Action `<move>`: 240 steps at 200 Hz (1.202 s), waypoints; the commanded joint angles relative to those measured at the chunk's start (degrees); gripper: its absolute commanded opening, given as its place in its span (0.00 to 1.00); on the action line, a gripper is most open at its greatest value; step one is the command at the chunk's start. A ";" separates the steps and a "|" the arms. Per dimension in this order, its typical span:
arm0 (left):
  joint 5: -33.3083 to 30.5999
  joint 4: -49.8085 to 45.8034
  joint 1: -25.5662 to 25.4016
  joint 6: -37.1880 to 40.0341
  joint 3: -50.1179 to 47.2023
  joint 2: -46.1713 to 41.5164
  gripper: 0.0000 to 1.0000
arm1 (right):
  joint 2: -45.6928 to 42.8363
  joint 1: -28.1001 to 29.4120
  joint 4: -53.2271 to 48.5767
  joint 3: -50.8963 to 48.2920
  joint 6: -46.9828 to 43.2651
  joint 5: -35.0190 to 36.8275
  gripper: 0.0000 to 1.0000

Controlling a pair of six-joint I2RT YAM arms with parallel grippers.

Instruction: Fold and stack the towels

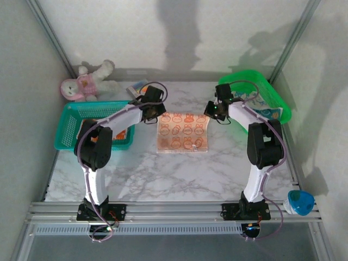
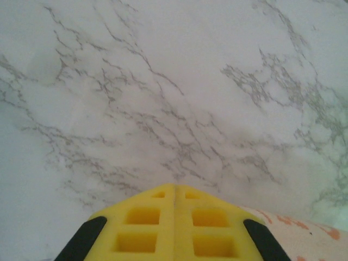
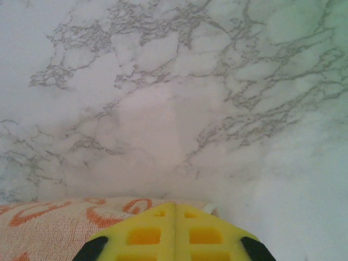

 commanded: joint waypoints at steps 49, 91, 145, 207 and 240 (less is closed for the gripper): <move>-2.49 14.66 -2.66 3.47 -14.17 -10.83 0.00 | -9.39 2.58 7.00 -11.68 -0.82 0.33 0.00; -3.83 22.30 -4.03 3.25 -23.70 -15.40 0.00 | -13.17 3.67 11.29 -18.12 -0.59 1.47 0.00; -5.63 32.67 -4.96 3.48 -34.28 -18.66 0.00 | -15.67 4.66 18.64 -25.70 -0.03 3.33 0.00; -6.60 41.54 -6.80 4.38 -41.89 -19.92 0.00 | -18.57 5.49 26.88 -33.23 0.10 4.94 0.00; -7.66 44.44 -8.42 3.92 -45.30 -20.61 0.00 | -19.85 5.97 28.75 -36.08 -0.06 5.51 0.00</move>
